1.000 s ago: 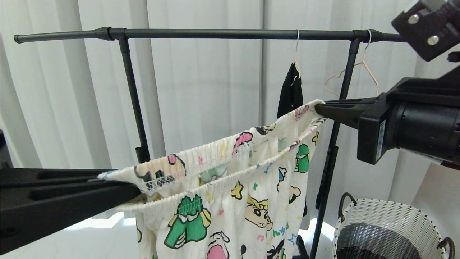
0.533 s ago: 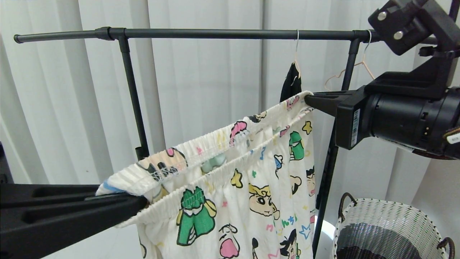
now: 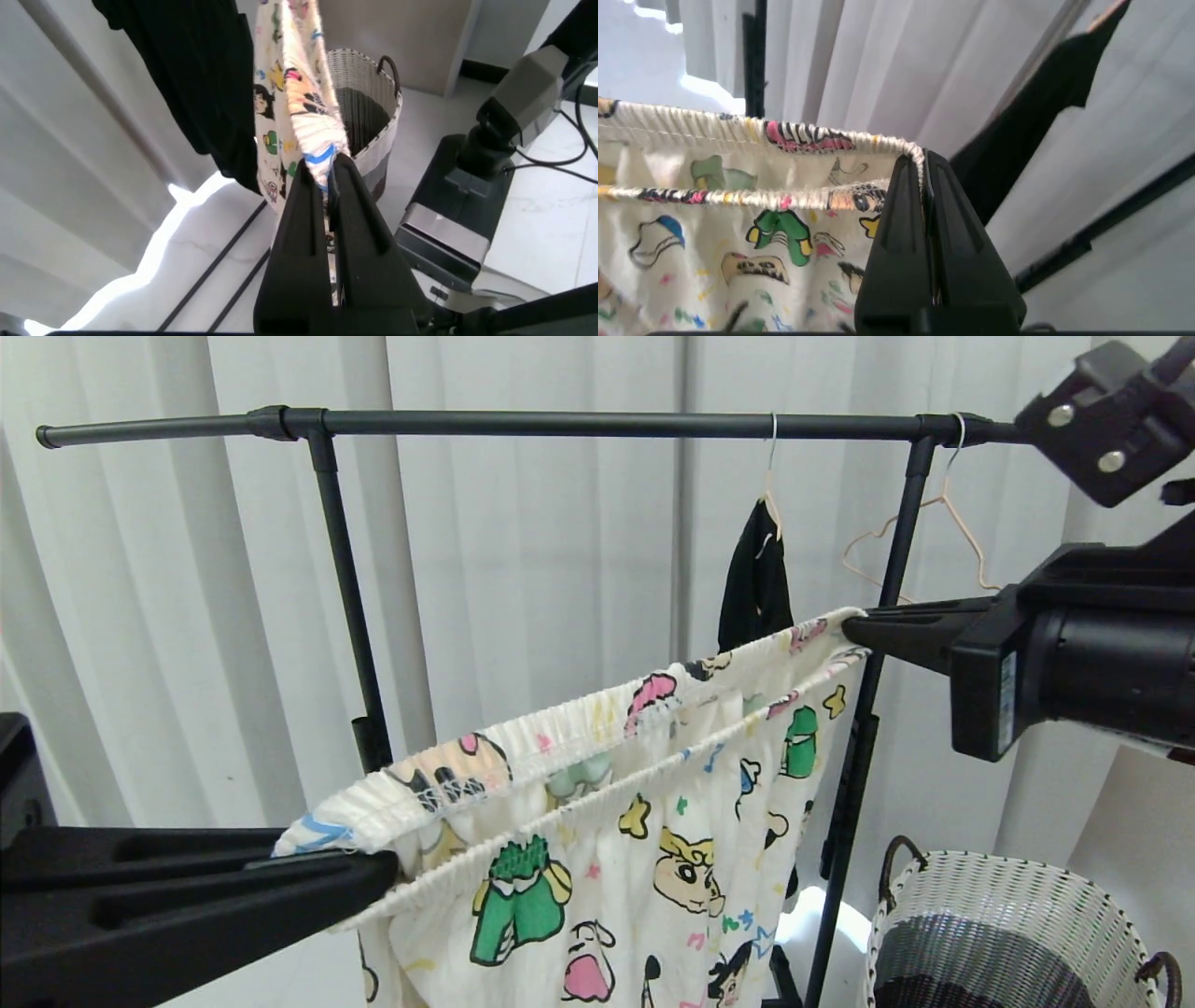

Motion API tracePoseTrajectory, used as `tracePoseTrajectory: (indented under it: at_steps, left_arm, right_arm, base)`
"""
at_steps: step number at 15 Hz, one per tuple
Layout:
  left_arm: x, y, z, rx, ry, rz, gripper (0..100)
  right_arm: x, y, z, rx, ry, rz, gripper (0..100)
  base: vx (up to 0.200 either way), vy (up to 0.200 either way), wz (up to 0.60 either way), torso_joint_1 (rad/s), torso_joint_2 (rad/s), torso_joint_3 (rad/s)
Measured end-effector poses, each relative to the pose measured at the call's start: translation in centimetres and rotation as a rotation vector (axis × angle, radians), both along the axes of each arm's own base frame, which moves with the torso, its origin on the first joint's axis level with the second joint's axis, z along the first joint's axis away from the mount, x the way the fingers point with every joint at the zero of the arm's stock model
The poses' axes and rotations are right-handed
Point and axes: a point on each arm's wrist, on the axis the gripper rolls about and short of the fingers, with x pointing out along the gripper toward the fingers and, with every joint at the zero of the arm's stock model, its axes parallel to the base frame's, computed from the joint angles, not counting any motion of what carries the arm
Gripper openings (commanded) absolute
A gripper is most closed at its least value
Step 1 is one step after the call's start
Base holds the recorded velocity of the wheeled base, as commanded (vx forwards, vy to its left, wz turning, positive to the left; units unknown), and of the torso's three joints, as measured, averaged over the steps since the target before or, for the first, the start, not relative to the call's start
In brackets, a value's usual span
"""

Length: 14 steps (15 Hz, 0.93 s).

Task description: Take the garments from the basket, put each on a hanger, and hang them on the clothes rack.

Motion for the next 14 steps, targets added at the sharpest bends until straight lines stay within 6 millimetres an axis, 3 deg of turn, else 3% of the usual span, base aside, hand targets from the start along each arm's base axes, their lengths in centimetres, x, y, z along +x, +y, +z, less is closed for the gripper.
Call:
tracePoseTrajectory:
  at_steps: [8, 14]
  left_arm:
    - [3.6, -1.6, 1.7, 0.021, -0.052, 0.122, 0]
    - [5.3, -2.2, 2.0, 0.009, -0.055, 0.17, 0]
  right_arm:
    - [-4.6, -4.8, 1.1, -0.058, 0.044, 0.059, 0]
    - [-5.6, -4.7, 1.4, -0.033, 0.025, 0.114, 0]
  base:
    - [0.0, 0.0, 0.0, 0.0, 0.0, 0.0]
    - [0.0, 0.0, 0.0, 0.0, 0.0, 0.0]
